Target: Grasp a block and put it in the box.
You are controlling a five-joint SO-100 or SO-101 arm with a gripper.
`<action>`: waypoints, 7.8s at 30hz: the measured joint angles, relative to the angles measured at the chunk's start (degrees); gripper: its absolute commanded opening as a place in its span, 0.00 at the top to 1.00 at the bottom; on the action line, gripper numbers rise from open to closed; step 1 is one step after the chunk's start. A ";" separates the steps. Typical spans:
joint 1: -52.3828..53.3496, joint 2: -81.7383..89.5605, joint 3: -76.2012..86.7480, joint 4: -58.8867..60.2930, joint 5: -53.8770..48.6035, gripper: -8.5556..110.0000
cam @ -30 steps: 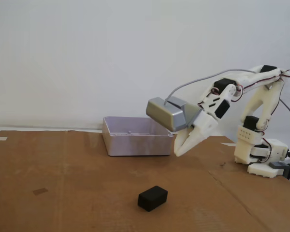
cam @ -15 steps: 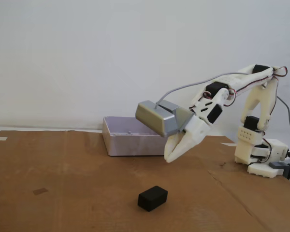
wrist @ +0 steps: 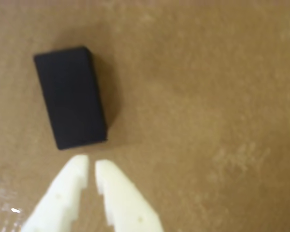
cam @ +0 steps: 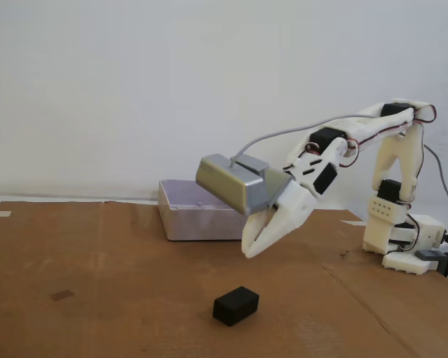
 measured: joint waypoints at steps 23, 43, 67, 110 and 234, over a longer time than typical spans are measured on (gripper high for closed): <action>-2.46 -11.78 -18.19 12.83 0.00 0.93; -1.49 -14.15 -19.95 12.83 0.00 0.93; -1.32 -14.15 -19.95 13.27 -0.09 0.62; -7.03 -21.80 -23.82 13.71 -0.26 0.60; -2.99 -31.46 -31.03 16.88 -0.18 0.93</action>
